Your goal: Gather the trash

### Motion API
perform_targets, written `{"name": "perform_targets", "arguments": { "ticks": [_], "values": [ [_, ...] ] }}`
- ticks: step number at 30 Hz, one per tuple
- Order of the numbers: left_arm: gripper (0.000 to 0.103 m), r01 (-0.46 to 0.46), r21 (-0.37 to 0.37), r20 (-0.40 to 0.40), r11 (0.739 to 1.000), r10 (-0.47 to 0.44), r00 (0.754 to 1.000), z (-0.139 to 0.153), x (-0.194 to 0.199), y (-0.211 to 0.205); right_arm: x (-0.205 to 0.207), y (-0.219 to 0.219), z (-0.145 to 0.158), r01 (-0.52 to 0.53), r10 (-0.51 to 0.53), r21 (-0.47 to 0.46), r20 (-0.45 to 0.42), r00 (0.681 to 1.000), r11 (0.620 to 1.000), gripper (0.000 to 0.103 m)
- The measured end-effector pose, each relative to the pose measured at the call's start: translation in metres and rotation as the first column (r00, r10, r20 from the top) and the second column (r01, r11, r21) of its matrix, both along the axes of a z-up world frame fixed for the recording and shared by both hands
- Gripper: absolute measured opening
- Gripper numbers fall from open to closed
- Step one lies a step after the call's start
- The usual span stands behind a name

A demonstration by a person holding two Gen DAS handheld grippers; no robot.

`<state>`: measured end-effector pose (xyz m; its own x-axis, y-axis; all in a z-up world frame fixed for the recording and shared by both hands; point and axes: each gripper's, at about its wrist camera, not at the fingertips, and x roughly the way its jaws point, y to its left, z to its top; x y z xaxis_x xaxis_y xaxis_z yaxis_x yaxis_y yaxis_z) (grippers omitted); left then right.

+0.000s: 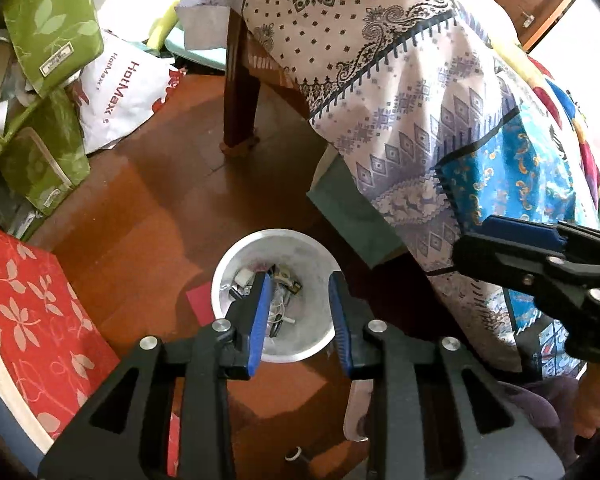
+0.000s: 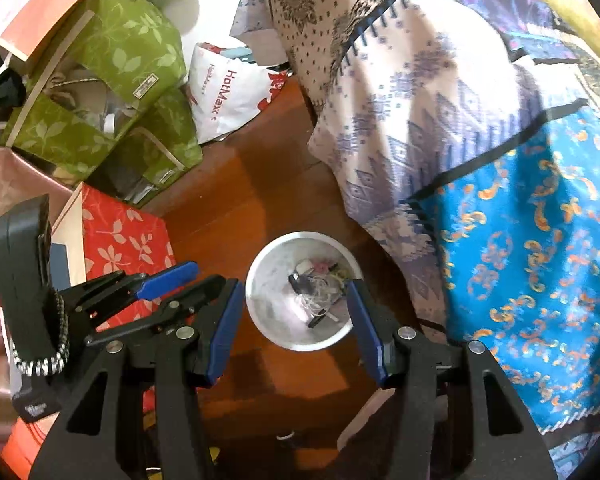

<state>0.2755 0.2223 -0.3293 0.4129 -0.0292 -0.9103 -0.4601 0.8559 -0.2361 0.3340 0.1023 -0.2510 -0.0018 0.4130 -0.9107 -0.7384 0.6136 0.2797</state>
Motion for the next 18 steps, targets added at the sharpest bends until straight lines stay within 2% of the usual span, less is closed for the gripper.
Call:
{"name": "perform_targets", "arguments": {
  "ticks": [8, 14, 18],
  "values": [
    [0.029, 0.021, 0.098, 0.050, 0.995, -0.026, 0.998, 0.056, -0.027, -0.018, -0.018, -0.030, 0.044, 0.000, -0.005, 0.046, 0.115, 0.993, 0.999, 0.050],
    [0.029, 0.033, 0.193, 0.143, 0.981, -0.061, 0.988, 0.124, -0.063, -0.044, -0.047, -0.068, 0.101, 0.035, -0.065, 0.141, 0.212, 0.975, 0.989, 0.050],
    [0.029, 0.035, 0.253, 0.236, 0.967, -0.097, 0.967, 0.177, -0.092, -0.068, -0.079, -0.108, 0.150, 0.063, -0.133, 0.223, 0.318, 0.939, 0.973, 0.050]
  ]
}}
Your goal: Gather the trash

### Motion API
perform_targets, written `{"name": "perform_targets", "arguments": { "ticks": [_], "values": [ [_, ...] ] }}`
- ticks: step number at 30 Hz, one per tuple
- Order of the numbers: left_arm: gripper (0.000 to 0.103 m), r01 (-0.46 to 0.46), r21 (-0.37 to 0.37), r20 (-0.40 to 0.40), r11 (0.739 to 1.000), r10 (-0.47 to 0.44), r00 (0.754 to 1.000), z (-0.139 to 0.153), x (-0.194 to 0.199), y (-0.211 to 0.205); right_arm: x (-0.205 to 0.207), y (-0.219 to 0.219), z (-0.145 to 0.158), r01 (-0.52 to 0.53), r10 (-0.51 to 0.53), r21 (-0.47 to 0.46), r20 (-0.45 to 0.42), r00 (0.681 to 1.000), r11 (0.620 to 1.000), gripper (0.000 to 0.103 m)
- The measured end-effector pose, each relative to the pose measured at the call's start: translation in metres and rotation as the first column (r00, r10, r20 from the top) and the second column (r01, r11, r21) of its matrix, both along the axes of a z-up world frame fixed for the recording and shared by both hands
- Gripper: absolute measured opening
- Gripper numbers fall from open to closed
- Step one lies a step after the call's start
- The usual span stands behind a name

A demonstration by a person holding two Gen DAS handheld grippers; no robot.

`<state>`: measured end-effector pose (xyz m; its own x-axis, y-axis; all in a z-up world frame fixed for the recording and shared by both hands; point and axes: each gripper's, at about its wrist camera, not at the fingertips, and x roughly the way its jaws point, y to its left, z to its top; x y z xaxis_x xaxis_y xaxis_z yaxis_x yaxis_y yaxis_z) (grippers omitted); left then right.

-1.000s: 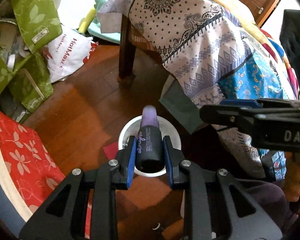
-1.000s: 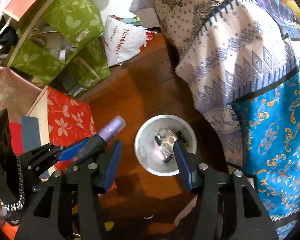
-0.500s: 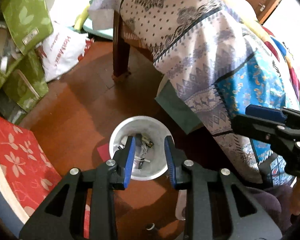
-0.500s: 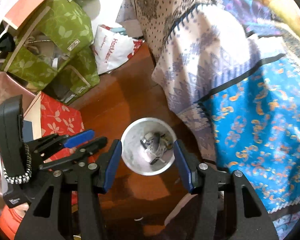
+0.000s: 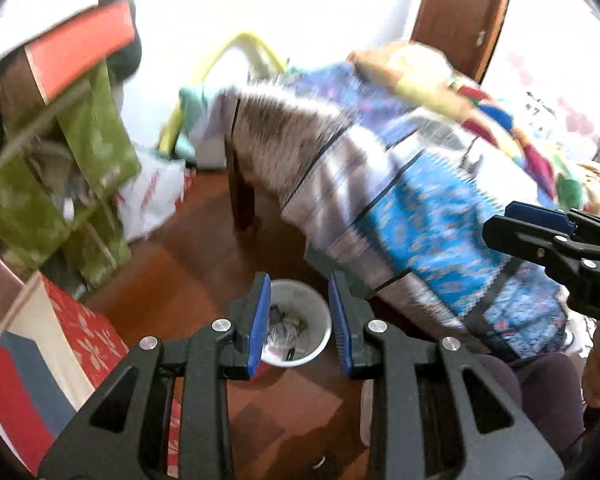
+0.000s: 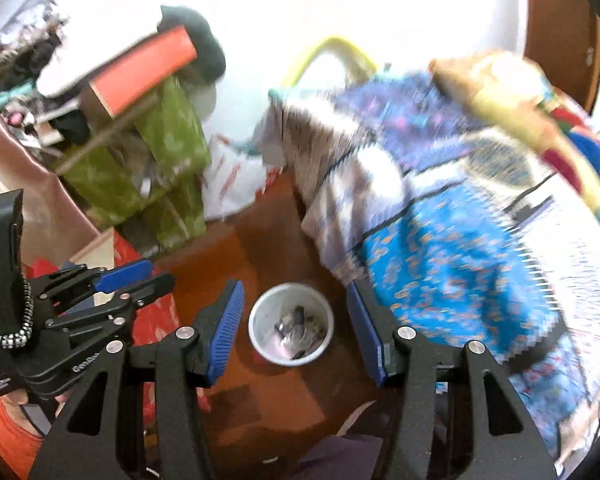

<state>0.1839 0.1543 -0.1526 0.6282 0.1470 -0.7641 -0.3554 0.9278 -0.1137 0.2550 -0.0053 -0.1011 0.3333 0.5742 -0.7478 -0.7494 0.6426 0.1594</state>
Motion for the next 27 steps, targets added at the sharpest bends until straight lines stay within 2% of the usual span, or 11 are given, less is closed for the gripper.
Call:
{"name": "perform_targets", "arguments": {
  "ticks": [6, 11, 14, 16, 17, 19, 21, 23, 25, 27],
  "values": [
    [0.034, 0.043, 0.073, 0.149, 0.996, -0.054, 0.987, 0.068, -0.045, -0.045, -0.050, -0.053, 0.060, 0.077, -0.092, 0.106, 0.144, 0.985, 0.991, 0.050],
    [0.039, 0.090, 0.097, 0.265, 0.991, -0.113, 0.958, 0.110, -0.086, -0.077, -0.097, -0.092, 0.094, 0.159, -0.201, 0.179, 0.252, 0.946, 0.971, 0.050],
    [0.040, 0.145, 0.112, 0.313, 0.983, -0.174, 0.934, 0.129, -0.107, -0.097, -0.118, -0.111, 0.105, 0.210, -0.268, 0.220, 0.282, 0.921, 0.953, 0.053],
    [0.041, 0.166, 0.144, 0.343, 0.975, -0.207, 0.916, 0.140, -0.121, -0.109, -0.135, -0.126, 0.112, 0.266, -0.341, 0.271, 0.282, 0.897, 0.925, 0.060],
    [0.043, 0.177, 0.155, 0.356, 0.972, -0.222, 0.908, 0.144, -0.127, -0.115, -0.141, -0.132, 0.114, 0.289, -0.370, 0.293, 0.275, 0.887, 0.911, 0.060],
    [0.048, 0.196, 0.173, 0.388, 0.965, -0.250, 0.887, 0.154, -0.140, -0.126, -0.151, -0.141, 0.118, 0.331, -0.418, 0.316, 0.269, 0.868, 0.889, 0.060],
    [0.059, 0.210, 0.176, 0.417, 0.962, -0.266, 0.869, 0.160, -0.150, -0.133, -0.163, -0.150, 0.123, 0.384, -0.477, 0.332, 0.273, 0.835, 0.862, 0.060],
    [0.063, 0.222, 0.179, 0.440, 0.958, -0.280, 0.853, 0.164, -0.158, -0.137, -0.172, -0.156, 0.126, 0.415, -0.512, 0.338, 0.285, 0.810, 0.845, 0.066],
    [0.072, 0.234, 0.185, 0.453, 0.955, -0.294, 0.842, 0.166, -0.166, -0.141, -0.183, -0.164, 0.130, 0.446, -0.547, 0.345, 0.301, 0.781, 0.826, 0.085],
    [0.088, 0.231, 0.187, 0.468, 0.955, -0.294, 0.833, 0.167, -0.171, -0.144, -0.193, -0.172, 0.132, 0.484, -0.592, 0.361, 0.317, 0.741, 0.797, 0.094]
  ]
}}
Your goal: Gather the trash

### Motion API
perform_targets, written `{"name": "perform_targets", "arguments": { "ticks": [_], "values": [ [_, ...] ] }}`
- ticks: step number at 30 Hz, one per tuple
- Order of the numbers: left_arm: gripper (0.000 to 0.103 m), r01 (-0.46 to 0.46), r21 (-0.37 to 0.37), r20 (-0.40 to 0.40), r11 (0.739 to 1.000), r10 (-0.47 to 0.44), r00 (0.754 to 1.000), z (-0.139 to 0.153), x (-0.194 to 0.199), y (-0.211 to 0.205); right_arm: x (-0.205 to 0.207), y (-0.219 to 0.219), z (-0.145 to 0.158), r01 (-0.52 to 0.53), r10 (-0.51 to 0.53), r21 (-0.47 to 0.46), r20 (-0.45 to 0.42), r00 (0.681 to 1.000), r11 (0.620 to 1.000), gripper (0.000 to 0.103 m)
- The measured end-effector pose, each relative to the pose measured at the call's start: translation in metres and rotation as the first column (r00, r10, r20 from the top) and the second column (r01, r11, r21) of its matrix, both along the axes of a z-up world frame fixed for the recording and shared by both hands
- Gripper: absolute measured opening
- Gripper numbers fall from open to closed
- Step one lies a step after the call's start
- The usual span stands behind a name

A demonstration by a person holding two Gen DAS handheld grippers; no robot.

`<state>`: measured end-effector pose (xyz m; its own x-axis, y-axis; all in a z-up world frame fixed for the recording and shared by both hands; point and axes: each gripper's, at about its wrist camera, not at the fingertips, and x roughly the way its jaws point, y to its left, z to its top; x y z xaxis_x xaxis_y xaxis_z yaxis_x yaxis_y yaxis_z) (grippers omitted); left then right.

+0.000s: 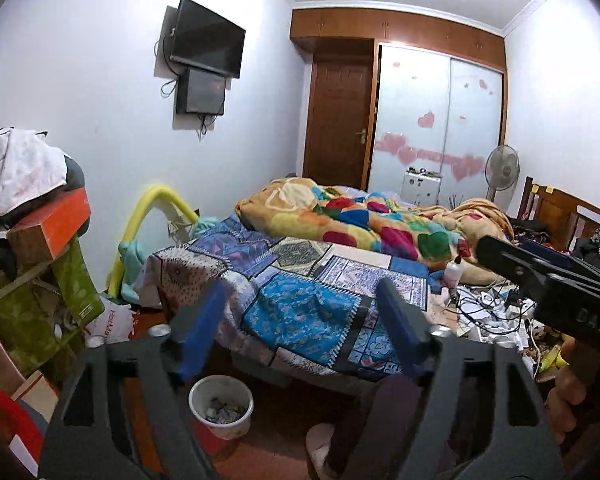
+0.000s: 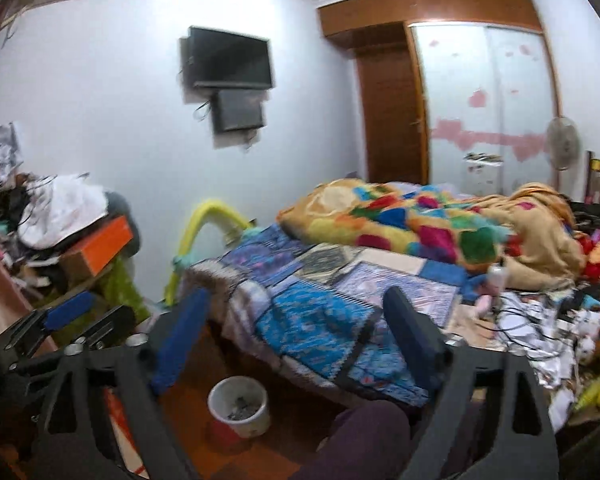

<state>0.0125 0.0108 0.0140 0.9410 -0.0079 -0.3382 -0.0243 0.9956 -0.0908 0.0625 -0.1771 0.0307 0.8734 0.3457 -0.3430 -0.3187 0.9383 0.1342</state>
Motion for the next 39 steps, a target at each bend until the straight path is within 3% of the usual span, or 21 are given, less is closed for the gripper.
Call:
{"name": "perform_targets", "arguments": {
  "ticks": [2, 10, 39],
  "values": [
    [0.093, 0.001, -0.003, 0.011, 1.000, -0.001, 1.000, 0.001, -0.005, -0.002, -0.010, -0.006, 0.001, 0.046, -0.046, 0.004, 0.023, 0.999, 0.999, 0.103],
    [0.093, 0.009, -0.016, 0.017, 1.000, -0.009, 1.000, 0.002, -0.011, -0.001, -0.025, -0.017, 0.003, 0.142, -0.141, -0.009, 0.065, 0.988, 0.990, 0.103],
    [0.094, 0.011, 0.001, 0.007, 1.000, -0.011, 1.000, 0.000, -0.013, -0.009, -0.036, -0.025, 0.008, 0.121, -0.120, -0.016, 0.058, 0.991, 0.992, 0.103]
  ]
}}
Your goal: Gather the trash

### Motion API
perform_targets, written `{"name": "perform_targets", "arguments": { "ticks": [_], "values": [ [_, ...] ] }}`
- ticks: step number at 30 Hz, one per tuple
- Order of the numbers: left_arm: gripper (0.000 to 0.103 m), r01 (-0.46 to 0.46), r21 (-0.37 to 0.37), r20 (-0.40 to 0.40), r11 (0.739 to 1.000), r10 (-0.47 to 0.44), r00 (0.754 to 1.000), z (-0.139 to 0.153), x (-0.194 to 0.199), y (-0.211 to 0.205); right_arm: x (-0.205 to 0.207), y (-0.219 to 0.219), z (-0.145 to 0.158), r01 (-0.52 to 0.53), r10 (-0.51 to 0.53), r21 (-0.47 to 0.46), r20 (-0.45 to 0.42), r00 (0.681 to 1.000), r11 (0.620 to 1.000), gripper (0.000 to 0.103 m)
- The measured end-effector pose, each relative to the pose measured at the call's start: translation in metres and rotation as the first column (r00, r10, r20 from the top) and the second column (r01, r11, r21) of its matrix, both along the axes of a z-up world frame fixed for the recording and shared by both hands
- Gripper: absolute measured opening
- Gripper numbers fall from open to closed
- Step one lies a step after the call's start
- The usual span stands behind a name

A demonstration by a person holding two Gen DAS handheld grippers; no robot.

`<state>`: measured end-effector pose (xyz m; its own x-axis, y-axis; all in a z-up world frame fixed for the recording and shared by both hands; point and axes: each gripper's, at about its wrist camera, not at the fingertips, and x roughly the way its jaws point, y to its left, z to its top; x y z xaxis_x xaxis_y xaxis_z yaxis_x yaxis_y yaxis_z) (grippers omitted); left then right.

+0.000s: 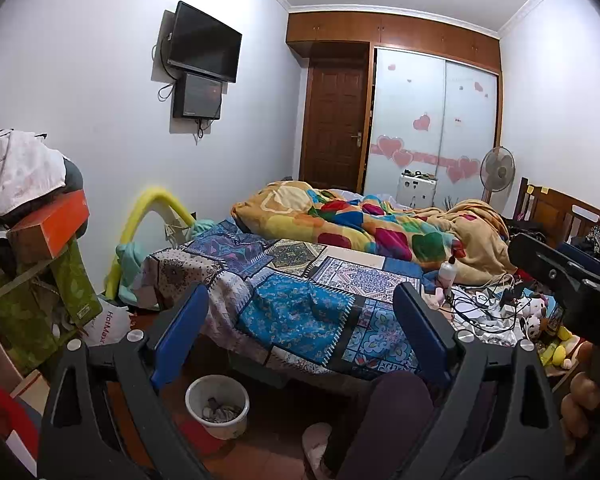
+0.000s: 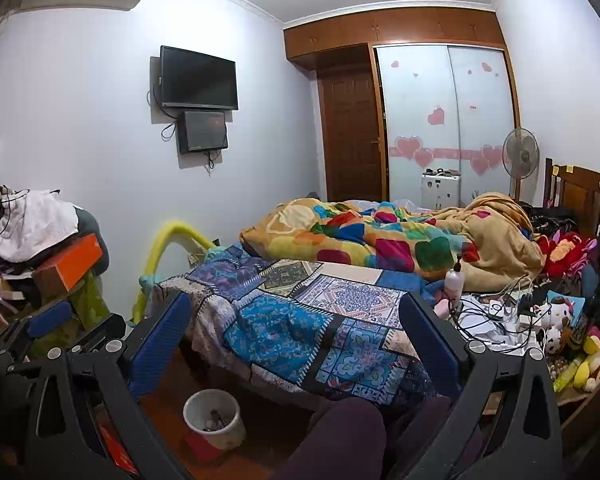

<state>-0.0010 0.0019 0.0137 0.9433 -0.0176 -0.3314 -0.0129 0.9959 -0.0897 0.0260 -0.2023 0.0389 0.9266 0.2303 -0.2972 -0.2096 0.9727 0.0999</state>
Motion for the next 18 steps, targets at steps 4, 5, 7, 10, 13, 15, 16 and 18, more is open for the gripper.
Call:
{"name": "perform_targets", "arguments": {
  "ticks": [4, 5, 7, 10, 13, 15, 16, 18],
  "values": [
    [0.094, 0.001, 0.002, -0.001, 1.000, -0.001, 1.000, 0.0010, -0.0001, -0.0009, 0.0006, 0.0010, -0.0003, -0.001, 0.001, 0.000, -0.001, 1.000, 1.000, 0.103],
    [0.094, 0.000, 0.002, -0.001, 1.000, 0.000, 1.000, 0.0014, -0.0002, -0.0011, 0.0008, 0.0010, -0.0002, -0.001, 0.001, -0.001, -0.001, 1.000, 1.000, 0.103],
    [0.094, -0.001, 0.003, 0.000, 1.000, 0.001, 1.000, 0.0020, -0.0003, -0.0013, 0.0000, 0.0006, 0.0007, -0.001, 0.001, -0.005, 0.002, 1.000, 1.000, 0.103],
    [0.094, -0.004, 0.005, 0.002, 1.000, 0.004, 1.000, 0.0035, -0.0004, -0.0013, 0.0006, 0.0001, 0.0012, -0.001, 0.001, -0.007, 0.005, 1.000, 1.000, 0.103],
    [0.095, -0.008, 0.004, 0.005, 1.000, 0.008, 1.000, 0.0044, -0.0013, -0.0008, -0.0008, 0.0008, 0.0023, -0.003, 0.003, -0.009, 0.010, 1.000, 1.000, 0.103],
    [0.097, -0.013, 0.004, 0.006, 1.000, 0.013, 1.000, 0.0048, -0.0013, -0.0002, -0.0012, 0.0009, 0.0031, -0.004, 0.004, -0.010, 0.011, 1.000, 1.000, 0.103],
    [0.097, -0.016, 0.003, 0.008, 1.000, 0.016, 1.000, 0.0053, -0.0012, 0.0002, -0.0012, 0.0016, 0.0029, -0.004, 0.004, -0.010, 0.010, 1.000, 1.000, 0.103],
    [0.098, -0.018, 0.002, 0.009, 1.000, 0.018, 1.000, 0.0048, -0.0004, 0.0003, -0.0009, 0.0015, 0.0037, -0.006, 0.006, -0.009, 0.009, 1.000, 1.000, 0.103]
  ]
}}
